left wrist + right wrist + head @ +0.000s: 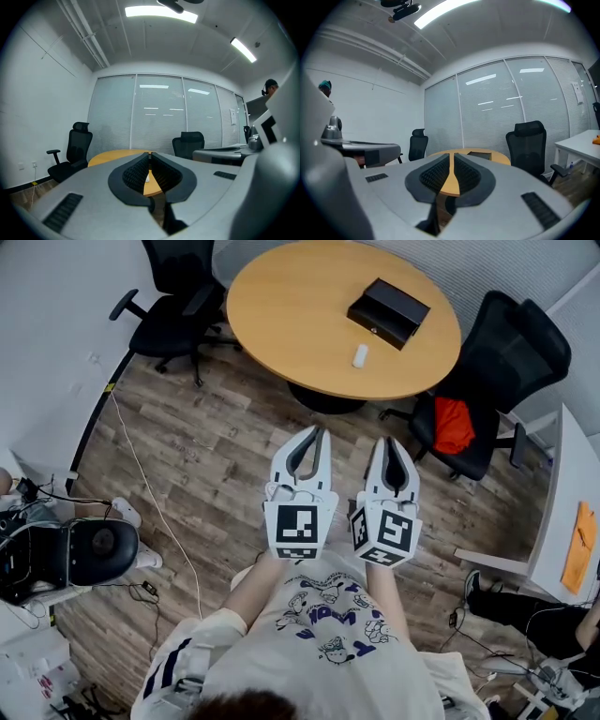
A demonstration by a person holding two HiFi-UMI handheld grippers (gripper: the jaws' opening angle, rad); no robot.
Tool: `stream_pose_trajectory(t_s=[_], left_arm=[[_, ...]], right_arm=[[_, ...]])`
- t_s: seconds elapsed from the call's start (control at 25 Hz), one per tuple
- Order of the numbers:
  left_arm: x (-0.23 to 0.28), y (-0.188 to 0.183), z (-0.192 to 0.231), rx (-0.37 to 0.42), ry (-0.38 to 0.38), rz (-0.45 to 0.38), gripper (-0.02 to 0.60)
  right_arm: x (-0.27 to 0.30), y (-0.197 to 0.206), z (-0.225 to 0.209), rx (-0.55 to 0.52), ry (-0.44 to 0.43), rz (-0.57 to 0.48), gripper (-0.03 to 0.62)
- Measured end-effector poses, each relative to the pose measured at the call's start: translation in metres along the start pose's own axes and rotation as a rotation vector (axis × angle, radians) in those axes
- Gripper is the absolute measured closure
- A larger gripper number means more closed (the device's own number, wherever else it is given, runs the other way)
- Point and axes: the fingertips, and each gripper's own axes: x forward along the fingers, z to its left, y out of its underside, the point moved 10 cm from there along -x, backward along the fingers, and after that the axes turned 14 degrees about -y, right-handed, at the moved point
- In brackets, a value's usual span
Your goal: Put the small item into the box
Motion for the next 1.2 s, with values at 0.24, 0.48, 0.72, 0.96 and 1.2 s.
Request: stream_pose_trajectory(t_s=[0.24,0.48,0.72,0.96,1.2], left_arm=[[0.02,0.002,0.009,0.005,0.025,0.016,0.552],[0.034,0.009,0.013,0.005,0.023,0.051,0.552],[0.051,0.013,0.009,-0.005,0.031,0.076,0.552],[0.083,0.014,-0.001,-0.007,0.024,0.086,0.552],[0.125,0.013,-0.013,-0.018,0.023,0.096,0.552]], right_arm=[[0.018,0.004,-0.002,0.033,0.032,0.016,0.548],[0.026,0.01,-0.005,0.051,0.044,0.039,0.548],[0.039,0.012,-0.016,0.06,0.056,0.057,0.546],[0.063,0.011,-0.041,0.06,0.049,0.065,0.547],[0.099,0.006,-0.07,0.062,0.035,0.063,0.547]])
